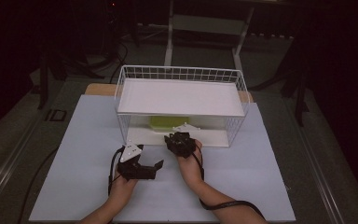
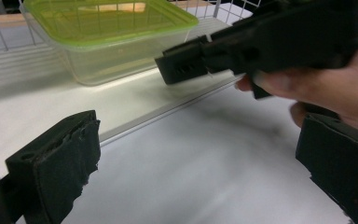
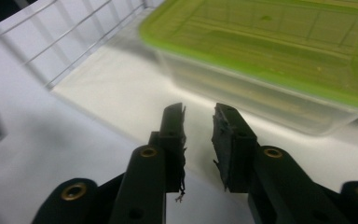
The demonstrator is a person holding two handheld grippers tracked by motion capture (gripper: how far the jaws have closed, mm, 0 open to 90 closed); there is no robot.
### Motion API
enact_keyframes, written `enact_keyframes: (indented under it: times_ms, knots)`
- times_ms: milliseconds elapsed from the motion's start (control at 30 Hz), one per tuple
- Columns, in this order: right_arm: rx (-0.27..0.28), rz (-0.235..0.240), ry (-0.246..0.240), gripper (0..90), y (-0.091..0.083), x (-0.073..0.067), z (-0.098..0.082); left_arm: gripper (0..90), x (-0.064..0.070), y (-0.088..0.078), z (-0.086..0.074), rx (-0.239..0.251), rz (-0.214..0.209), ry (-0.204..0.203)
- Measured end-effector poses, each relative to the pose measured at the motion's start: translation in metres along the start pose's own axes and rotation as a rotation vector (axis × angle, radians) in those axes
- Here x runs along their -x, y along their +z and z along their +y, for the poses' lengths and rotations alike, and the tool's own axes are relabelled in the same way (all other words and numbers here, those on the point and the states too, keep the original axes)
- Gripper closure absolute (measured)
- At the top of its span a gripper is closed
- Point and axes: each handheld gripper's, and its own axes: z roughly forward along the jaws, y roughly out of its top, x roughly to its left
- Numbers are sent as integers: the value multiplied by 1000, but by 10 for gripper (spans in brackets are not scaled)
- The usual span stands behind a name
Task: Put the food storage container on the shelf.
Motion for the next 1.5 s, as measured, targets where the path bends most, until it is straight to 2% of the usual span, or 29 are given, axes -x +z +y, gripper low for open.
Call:
enact_keyframes:
  times_ms: [100, 267, 400, 533, 633, 733, 867, 1000, 1200, 1267, 1500]
  knots:
    - [4, -3, -49, 613, -9, -5, -2, 5, 1, -2, 5, 10, -2, 28]
    - [16, 27, -44, 456, -22, -2, -3, 5, 3, -5, 15, 14, -44, 44]
    - [22, 4, -67, 388, -31, 1, -3, 5, 7, -6, 20, 5, -98, 66]
    - [19, 13, -73, 356, -39, 3, -5, 5, 10, -8, 23, 2, -120, 77]
    - [16, 46, -58, 276, -47, 4, -7, 5, 11, -10, 24, 4, -124, 74]
    - [6, 90, -64, 208, -54, 5, -10, 5, 12, -15, 25, 4, -127, 80]
    - [11, 147, -45, 174, -64, 7, -14, 5, 12, -23, 27, 9, -130, 85]
    - [6, 168, -46, 157, -73, 9, -17, 5, 11, -31, 26, 17, -134, 75]
    - [22, 166, -59, 160, -87, 12, -24, 5, 7, -41, 20, 11, -142, 61]
    - [27, 168, -59, 162, -92, 14, -26, 5, 7, -44, 18, 16, -158, 53]
    - [28, 174, -40, 170, -109, 21, -35, 5, 7, -53, 14, 33, -217, 63]
